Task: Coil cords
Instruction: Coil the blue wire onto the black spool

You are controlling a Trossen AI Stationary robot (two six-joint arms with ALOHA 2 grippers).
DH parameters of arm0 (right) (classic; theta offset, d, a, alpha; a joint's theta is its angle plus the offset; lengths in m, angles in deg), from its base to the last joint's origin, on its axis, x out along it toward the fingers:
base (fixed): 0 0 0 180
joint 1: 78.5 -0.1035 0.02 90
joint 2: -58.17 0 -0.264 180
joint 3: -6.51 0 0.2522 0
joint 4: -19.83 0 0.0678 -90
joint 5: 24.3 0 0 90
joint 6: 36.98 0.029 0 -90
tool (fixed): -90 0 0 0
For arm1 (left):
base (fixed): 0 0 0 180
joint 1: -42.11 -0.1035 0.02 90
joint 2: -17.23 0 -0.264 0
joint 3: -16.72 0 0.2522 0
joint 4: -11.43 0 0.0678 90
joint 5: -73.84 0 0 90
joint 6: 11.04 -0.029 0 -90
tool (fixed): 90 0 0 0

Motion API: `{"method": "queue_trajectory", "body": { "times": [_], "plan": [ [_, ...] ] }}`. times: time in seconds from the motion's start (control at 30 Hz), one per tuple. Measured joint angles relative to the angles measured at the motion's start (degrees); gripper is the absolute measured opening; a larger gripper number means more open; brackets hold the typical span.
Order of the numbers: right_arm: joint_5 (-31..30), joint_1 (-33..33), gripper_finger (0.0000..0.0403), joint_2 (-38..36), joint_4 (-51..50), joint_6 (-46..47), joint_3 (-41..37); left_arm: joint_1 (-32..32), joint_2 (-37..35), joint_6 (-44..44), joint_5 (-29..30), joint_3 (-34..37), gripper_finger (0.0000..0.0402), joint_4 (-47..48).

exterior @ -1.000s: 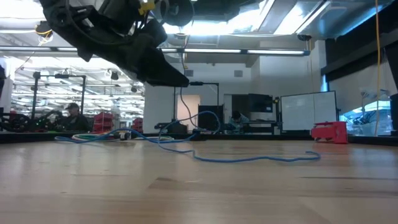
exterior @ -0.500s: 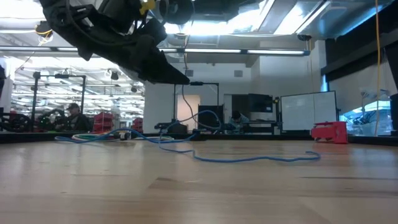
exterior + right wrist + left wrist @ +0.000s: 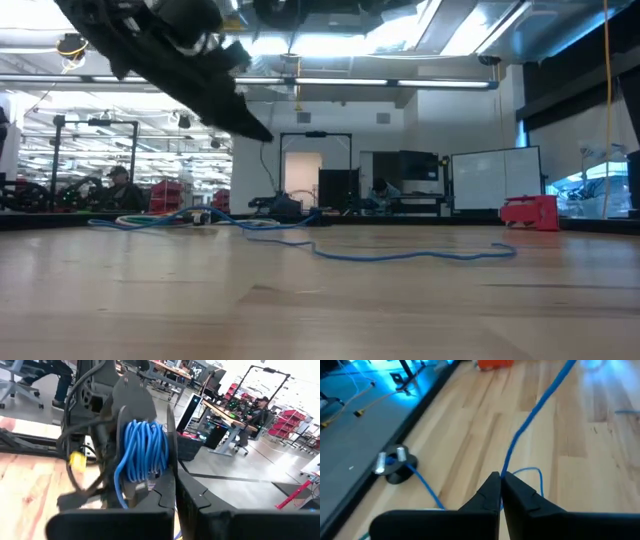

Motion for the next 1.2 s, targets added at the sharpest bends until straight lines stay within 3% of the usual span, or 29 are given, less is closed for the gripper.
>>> {"method": "queue_trajectory", "body": {
  "times": [0.13,0.33,0.5,0.8,1.0,1.2],
  "plan": [
    [0.41,0.0,0.0003,-0.06,1.0,0.02,0.02,-0.13,-5.21,1.81,-0.42,0.0,0.0001,2.25],
    [4.02,0.15,0.0003,-0.06,3.62,-0.05,0.11,2.28,-5.19,0.74,-3.45,0.02,0.0001,0.43],
    [7.98,0.18,0.0003,0.08,1.74,0.0,0.04,0.1,-5.63,-0.72,4.8,0.0,0.0001,4.25],
    [6.33,0.17,0.0003,0.16,0.12,0.05,-0.01,-0.98,-13.25,-0.09,9.0,0.02,0.0001,12.79],
    [7.11,0.11,0.0003,0.31,6.57,-0.73,0.02,1.89,-14.2,2.83,1.81,0.09,0.0001,8.73],
    [14.52,0.59,0.0003,0.97,13.21,-1.42,0.09,5.91,-9.32,3.07,-3.28,0.09,0.0001,-3.1]
  ]
}}
